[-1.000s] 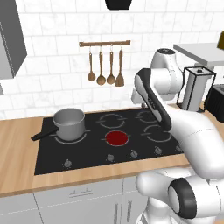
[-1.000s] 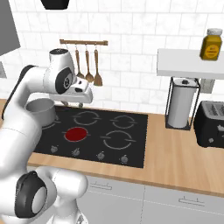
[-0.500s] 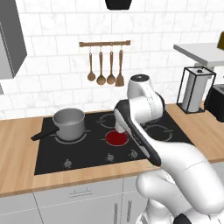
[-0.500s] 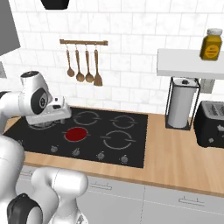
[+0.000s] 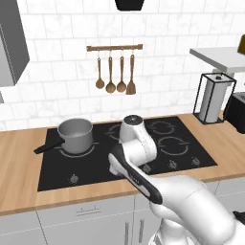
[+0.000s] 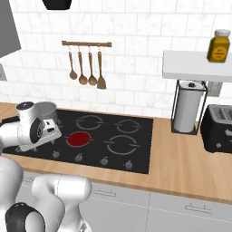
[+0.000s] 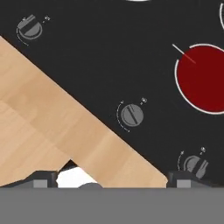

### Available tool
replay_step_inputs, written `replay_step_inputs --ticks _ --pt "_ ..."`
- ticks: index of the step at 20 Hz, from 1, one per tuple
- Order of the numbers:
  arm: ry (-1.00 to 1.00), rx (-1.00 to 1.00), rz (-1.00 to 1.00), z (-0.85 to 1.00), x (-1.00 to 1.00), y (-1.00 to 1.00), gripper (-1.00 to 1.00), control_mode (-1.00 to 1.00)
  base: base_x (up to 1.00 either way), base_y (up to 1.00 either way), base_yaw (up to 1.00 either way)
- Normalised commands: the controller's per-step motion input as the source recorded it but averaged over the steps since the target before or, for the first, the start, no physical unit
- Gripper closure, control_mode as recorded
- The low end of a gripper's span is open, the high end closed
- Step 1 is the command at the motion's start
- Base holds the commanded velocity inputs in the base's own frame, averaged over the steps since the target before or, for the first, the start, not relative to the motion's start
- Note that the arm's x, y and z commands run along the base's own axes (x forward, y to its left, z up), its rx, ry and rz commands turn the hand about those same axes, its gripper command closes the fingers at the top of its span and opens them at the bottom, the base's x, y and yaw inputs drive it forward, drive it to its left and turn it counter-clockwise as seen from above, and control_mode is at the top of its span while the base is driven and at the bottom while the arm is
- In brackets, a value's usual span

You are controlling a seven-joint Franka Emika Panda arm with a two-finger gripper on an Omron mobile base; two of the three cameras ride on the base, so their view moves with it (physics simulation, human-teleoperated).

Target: Turn off the front center burner of the stove.

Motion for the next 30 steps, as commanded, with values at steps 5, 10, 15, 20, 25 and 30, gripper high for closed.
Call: replay_step_inputs --ticks 5,10,15,20,25,30 --pt "-0.03 0.00 0.00 -0.25 0.42 0.09 -1.00 -1.00 0.00 0.00 0.00" --pt "0.09 0.00 0.04 -0.20 0.23 0.01 -1.00 -1.00 0.00 0.00 0.00" --pt "0.13 0.00 0.08 -0.30 0.29 0.01 -1.00 -1.00 0.00 0.00 0.00" --pt "0.05 -0.03 0.06 -0.24 0.14 0.05 -1.00 -1.00 0.00 0.00 0.00" --pt "0.00 -0.01 0.05 -0.25 0.02 0.03 -1.00 -1.00 0.00 0.00 0.00" --pt "0.00 0.00 0.06 -0.24 0.07 0.00 -1.00 -1.00 0.00 0.00 0.00"
